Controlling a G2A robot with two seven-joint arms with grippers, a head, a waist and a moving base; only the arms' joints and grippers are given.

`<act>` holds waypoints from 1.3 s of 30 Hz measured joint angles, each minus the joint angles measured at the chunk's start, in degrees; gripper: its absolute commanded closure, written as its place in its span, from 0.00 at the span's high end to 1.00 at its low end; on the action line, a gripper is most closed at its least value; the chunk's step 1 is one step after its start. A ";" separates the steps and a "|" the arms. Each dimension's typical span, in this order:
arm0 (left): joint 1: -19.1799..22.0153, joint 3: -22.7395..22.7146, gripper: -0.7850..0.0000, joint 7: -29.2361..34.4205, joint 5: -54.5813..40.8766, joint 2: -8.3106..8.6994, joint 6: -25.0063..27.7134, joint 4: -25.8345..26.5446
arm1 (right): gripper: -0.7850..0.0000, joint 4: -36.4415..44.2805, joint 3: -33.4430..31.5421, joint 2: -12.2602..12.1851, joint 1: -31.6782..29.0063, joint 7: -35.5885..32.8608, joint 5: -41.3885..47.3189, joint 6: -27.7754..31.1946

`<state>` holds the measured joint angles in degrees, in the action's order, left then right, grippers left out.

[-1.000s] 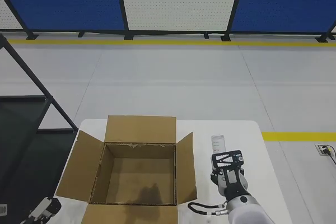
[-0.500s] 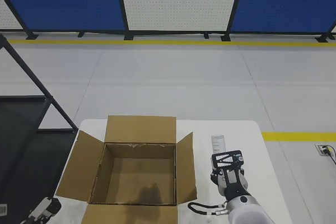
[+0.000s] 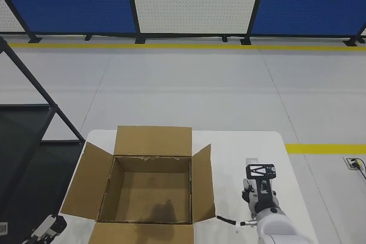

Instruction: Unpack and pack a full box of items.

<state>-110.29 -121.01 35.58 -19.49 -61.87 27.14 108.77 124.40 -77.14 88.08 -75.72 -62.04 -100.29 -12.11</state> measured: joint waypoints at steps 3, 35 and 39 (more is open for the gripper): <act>0.00 0.00 1.00 0.00 0.00 0.00 0.00 0.00 | 0.00 -4.00 -2.62 -0.03 1.77 -3.60 1.30 0.46; 0.00 0.00 1.00 0.00 0.00 0.00 0.00 0.00 | 0.00 -29.43 -19.59 -1.97 13.20 -9.01 11.17 6.09; 0.00 0.00 1.00 0.00 0.00 0.00 0.00 0.00 | 0.00 -32.64 -20.94 -2.41 13.86 -8.14 12.24 7.83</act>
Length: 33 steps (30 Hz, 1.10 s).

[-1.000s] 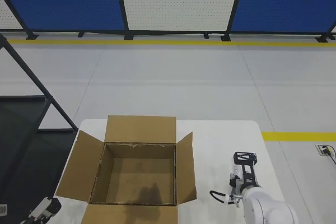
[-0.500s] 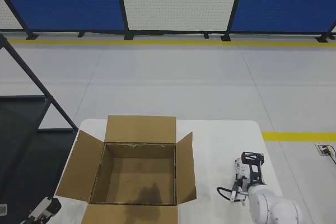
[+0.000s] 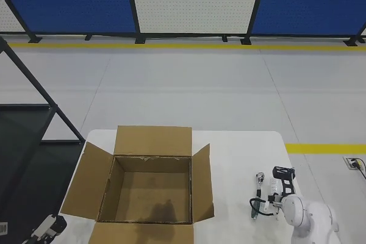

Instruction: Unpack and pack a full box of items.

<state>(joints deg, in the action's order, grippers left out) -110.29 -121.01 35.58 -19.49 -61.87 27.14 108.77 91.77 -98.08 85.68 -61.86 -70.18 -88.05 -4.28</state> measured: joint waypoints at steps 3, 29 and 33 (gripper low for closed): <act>0.00 0.00 1.00 0.00 0.00 0.00 0.00 0.00 | 0.00 -1.14 -0.53 -0.25 0.23 0.20 0.35 0.20; 0.00 0.00 1.00 0.00 0.00 0.00 0.00 0.00 | 1.00 15.60 -0.94 -1.34 -5.91 1.94 6.96 -1.95; 0.00 0.00 1.00 0.00 0.00 0.00 0.00 0.00 | 1.00 25.43 -0.82 -1.36 -9.62 3.44 8.99 -2.41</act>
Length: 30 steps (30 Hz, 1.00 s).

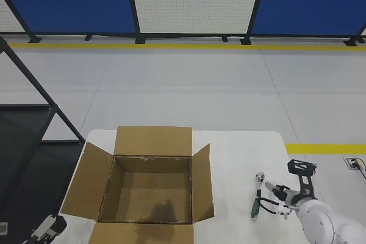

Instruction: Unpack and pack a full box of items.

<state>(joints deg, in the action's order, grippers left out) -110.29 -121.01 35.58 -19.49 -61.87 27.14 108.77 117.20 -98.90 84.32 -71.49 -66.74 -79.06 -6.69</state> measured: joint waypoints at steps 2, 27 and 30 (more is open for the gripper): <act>0.00 0.00 1.00 0.00 0.00 0.00 0.00 0.00 | 1.00 4.86 0.42 0.01 -1.69 0.97 0.97 -0.50; 0.00 0.00 1.00 0.00 0.00 0.00 0.00 0.00 | 1.00 17.45 8.22 -0.40 -1.70 9.44 4.30 4.59; 0.00 0.00 1.00 0.00 0.00 0.00 0.00 0.00 | 1.00 17.15 8.39 -0.42 -2.02 9.63 4.45 4.85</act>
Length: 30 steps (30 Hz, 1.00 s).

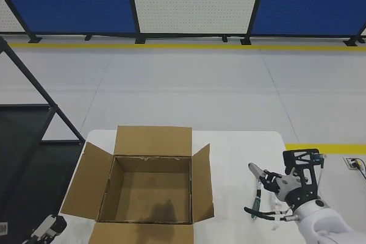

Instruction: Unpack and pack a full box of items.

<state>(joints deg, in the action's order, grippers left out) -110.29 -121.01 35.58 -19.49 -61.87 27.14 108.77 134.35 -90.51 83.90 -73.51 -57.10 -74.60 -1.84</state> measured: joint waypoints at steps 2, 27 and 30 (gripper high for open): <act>0.00 0.00 1.00 0.00 0.00 0.00 0.00 0.00 | 1.00 -0.19 0.68 -0.16 -1.08 0.47 0.31 1.75; 0.00 0.00 1.00 0.00 0.00 0.00 0.00 0.00 | 1.00 -10.54 -12.15 -3.45 -1.24 -10.36 13.48 8.22; 0.00 0.00 1.00 0.00 0.00 0.00 0.00 0.00 | 1.00 -10.65 -12.14 -3.58 -0.69 -10.24 9.52 5.69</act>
<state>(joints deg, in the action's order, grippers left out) -110.29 -121.01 35.58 -19.49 -61.87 27.14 108.77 123.69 -102.65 80.32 -74.20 -67.34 -65.08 3.85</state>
